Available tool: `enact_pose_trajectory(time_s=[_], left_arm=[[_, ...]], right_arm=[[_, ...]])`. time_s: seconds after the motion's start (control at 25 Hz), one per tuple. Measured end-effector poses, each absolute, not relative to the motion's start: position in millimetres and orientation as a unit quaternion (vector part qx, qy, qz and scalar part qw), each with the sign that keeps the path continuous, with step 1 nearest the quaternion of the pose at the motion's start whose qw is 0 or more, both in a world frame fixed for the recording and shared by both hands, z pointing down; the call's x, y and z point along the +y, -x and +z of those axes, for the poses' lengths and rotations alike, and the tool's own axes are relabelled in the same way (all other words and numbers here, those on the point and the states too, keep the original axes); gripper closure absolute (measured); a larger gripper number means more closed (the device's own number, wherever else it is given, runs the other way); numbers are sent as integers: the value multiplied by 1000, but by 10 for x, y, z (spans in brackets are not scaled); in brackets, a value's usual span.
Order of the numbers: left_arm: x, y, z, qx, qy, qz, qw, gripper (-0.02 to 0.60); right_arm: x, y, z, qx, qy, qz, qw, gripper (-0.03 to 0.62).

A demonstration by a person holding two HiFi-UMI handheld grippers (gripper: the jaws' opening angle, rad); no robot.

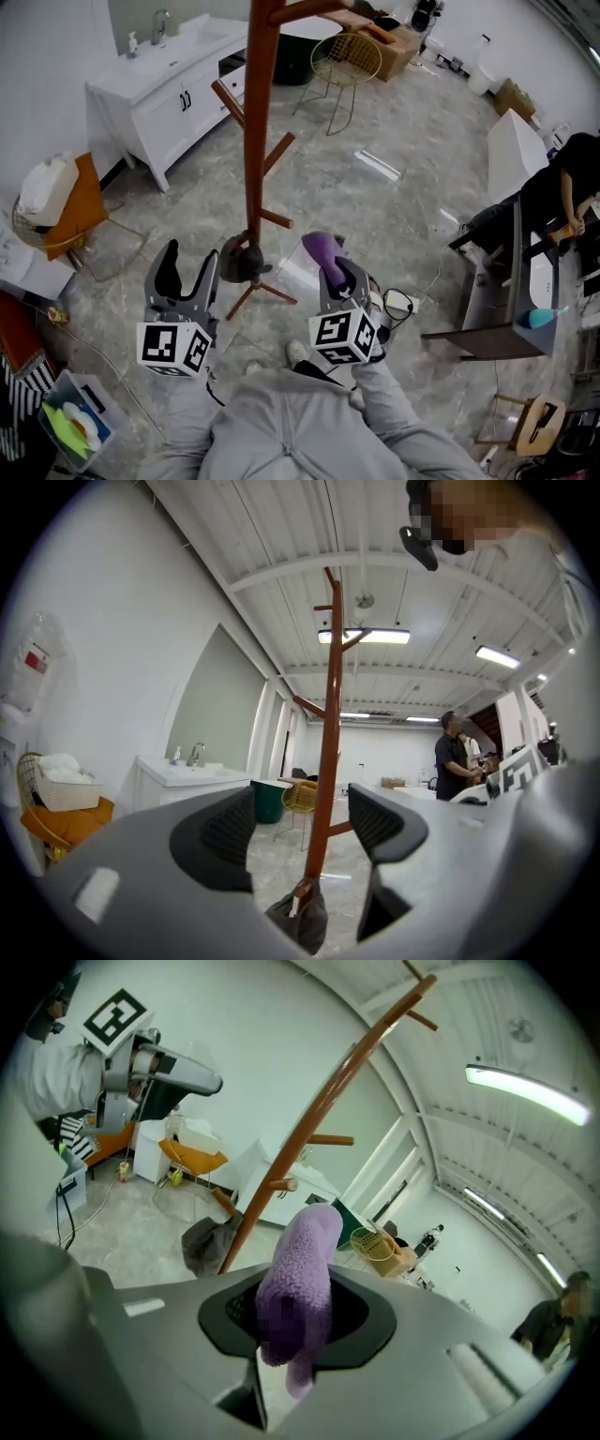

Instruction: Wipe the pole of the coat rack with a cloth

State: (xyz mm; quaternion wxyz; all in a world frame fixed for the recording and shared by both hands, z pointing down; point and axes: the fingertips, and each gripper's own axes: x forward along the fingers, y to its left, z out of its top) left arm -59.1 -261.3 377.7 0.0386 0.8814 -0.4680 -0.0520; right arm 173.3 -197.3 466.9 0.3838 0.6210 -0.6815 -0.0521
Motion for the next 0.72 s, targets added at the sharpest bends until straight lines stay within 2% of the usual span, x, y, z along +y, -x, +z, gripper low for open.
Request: enact_pose_trajectory(time_s=[0.36, 0.72], left_arm=[[-2645, 252, 3573, -455, -889, -50, 7, 244], [-2615, 196, 3418, -467, -883, -43, -16, 244]], right_arm=[[-2137, -2162, 3943, -677, -688, -84, 245, 508], [-2336, -2328, 3520, -698, -700, -75, 127, 508]])
